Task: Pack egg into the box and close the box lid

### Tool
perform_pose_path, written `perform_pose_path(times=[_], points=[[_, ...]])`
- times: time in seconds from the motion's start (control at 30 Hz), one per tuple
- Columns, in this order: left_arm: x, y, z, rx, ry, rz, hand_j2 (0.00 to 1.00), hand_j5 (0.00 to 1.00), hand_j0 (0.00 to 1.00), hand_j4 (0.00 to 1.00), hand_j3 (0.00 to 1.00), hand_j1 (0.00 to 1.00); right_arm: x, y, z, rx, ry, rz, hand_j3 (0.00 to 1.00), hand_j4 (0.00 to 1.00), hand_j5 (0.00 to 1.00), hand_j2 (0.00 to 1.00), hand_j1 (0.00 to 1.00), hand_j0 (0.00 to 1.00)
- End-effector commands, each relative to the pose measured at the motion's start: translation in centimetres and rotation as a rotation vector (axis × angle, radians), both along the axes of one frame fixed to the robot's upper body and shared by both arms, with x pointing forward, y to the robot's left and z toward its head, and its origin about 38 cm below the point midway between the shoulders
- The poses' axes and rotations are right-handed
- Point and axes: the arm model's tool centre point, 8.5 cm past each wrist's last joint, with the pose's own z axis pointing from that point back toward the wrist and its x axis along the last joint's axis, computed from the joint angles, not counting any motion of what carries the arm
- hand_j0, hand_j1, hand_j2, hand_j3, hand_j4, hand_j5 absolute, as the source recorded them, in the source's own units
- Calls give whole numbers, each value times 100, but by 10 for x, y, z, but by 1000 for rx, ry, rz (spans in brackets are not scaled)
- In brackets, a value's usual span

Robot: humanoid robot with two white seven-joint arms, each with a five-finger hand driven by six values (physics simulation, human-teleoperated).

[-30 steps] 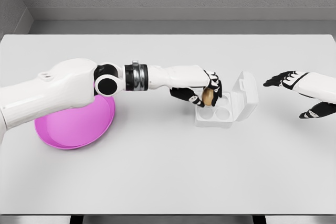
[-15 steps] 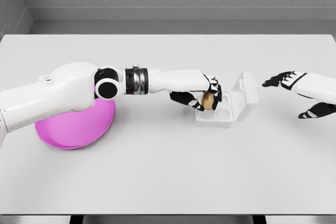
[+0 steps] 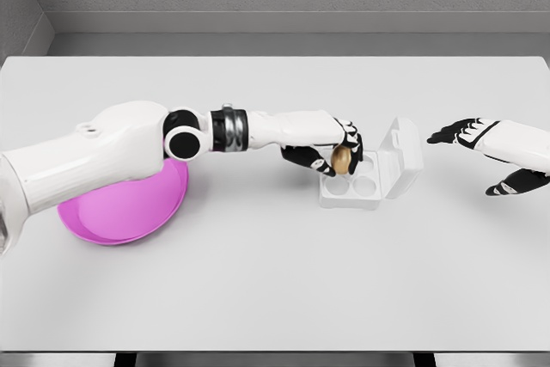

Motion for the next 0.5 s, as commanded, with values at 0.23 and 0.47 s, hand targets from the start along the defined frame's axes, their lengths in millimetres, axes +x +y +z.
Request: perform_pose_path(times=[0.23, 0.47], points=[[2, -1, 0, -1, 1, 7, 40, 40, 40, 40, 40, 40, 0, 0, 1, 6, 1, -2, 100, 100, 100, 100, 100, 100], [1, -5, 0, -4, 1, 0, 43, 43, 43, 43, 43, 43, 0, 0, 1, 6, 1, -2, 100, 100, 100, 100, 100, 100]])
